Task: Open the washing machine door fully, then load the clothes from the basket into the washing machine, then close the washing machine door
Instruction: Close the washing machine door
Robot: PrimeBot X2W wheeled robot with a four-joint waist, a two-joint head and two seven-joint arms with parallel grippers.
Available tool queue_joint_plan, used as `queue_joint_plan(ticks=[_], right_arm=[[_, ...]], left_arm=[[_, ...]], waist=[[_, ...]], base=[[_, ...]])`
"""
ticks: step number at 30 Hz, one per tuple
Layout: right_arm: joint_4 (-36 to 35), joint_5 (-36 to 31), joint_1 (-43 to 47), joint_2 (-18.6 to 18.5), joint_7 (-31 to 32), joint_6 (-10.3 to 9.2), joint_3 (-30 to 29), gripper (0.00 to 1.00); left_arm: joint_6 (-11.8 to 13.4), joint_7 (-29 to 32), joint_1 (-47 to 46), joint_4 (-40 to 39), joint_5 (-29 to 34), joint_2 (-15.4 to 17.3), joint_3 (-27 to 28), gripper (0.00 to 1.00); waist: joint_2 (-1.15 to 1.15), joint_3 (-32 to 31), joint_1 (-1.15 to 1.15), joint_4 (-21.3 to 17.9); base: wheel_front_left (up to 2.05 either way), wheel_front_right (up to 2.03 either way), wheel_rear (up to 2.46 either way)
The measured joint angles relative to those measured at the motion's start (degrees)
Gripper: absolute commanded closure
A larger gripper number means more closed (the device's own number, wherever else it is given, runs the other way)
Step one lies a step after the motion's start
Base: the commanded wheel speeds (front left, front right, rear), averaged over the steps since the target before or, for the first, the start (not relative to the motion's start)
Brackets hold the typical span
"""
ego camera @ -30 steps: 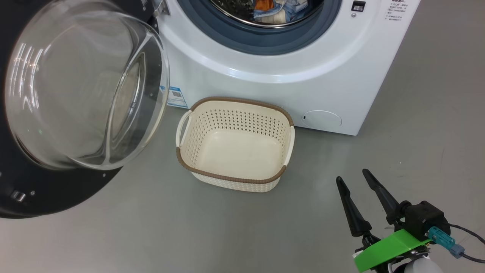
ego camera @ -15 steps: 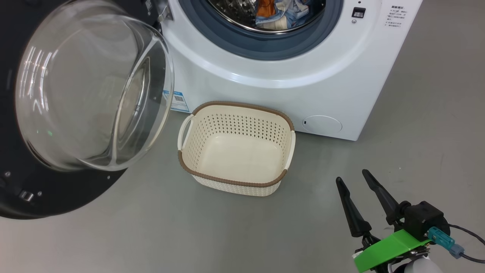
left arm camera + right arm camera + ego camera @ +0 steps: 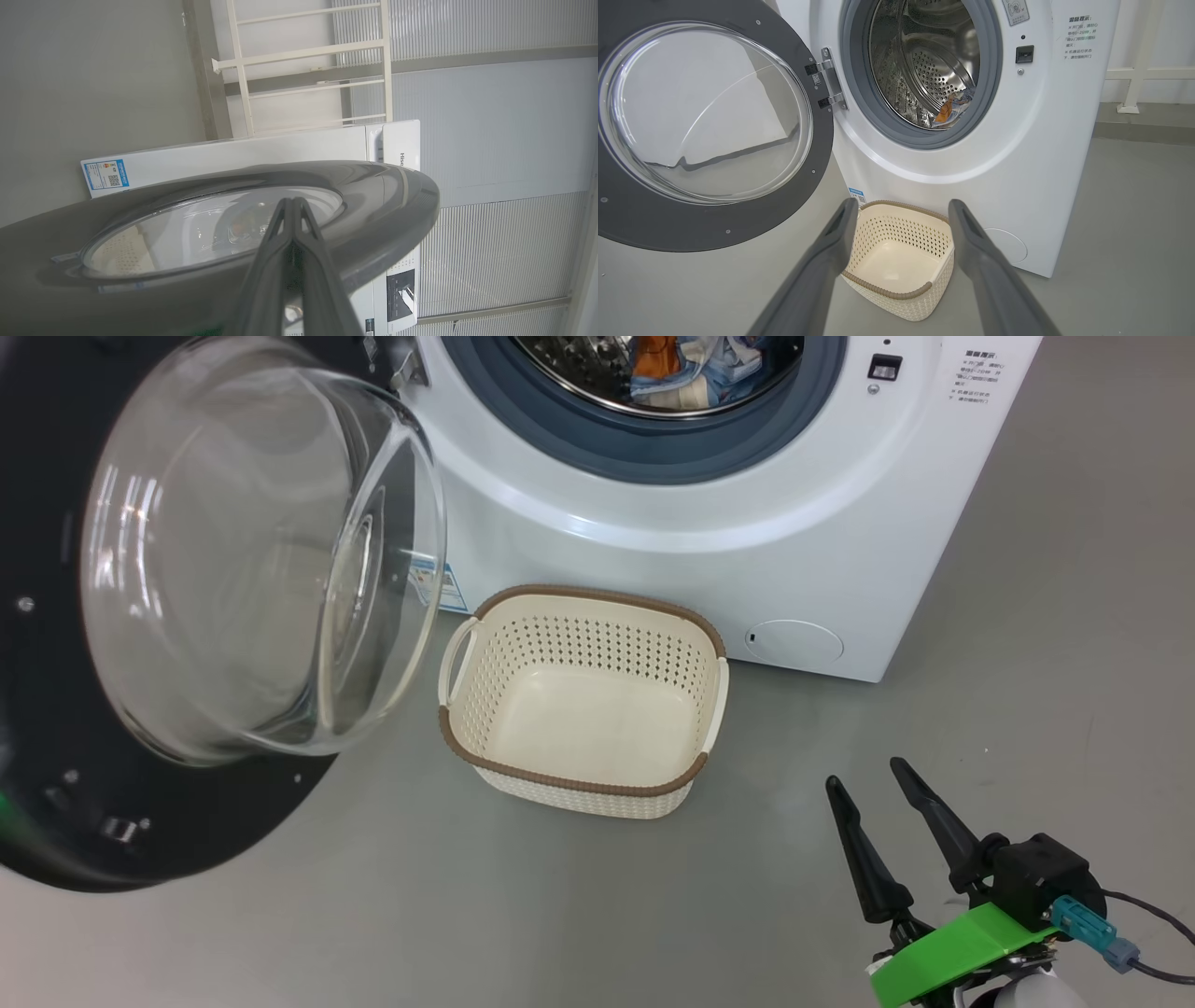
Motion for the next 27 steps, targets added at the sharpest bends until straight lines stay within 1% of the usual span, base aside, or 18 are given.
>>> queue_joint_plan(ticks=[7,12,18,19,25,27], right_arm=[[0.35,0.18,0.00,0.04,0.00,0.00,-0.08,0.00],[0.46,0.56,0.00,0.23,0.00,0.00,-0.10,0.00],[0.51,0.59,-0.01,0.53,0.00,0.00,-0.11,0.00],[0.49,0.59,-0.01,0.58,0.00,0.00,-0.09,0.00],[0.53,0.69,-0.02,0.62,0.00,0.00,-0.08,0.00],[0.54,1.10,-0.02,0.65,0.00,0.00,-0.05,0.00]], left_arm=[[1.08,5.60,2.35,-4.89,-2.57,-2.11,-1.87,1.00],[1.26,7.56,4.41,-8.51,-3.14,-4.23,-3.33,1.00],[1.24,10.36,6.73,-13.47,-4.69,-7.80,-5.42,1.00],[1.16,10.93,7.39,-15.21,-5.17,-9.10,-6.35,1.00],[0.47,11.16,9.39,-19.61,-5.50,-11.91,-9.96,1.00],[0.38,11.09,9.70,-20.61,-5.68,-12.24,-11.38,1.00]], waist=[[0.00,0.05,0.00,0.05],[0.00,0.11,0.00,0.09],[0.00,0.26,0.00,-0.05],[0.00,0.43,0.00,-0.15],[0.00,1.03,0.00,-0.86],[0.00,1.13,0.00,-1.28]], base=[[0.00,0.00,0.00],[0.00,0.00,0.00],[0.00,0.00,0.00],[0.00,0.00,0.00],[0.00,0.00,0.00],[0.00,0.00,0.00]])
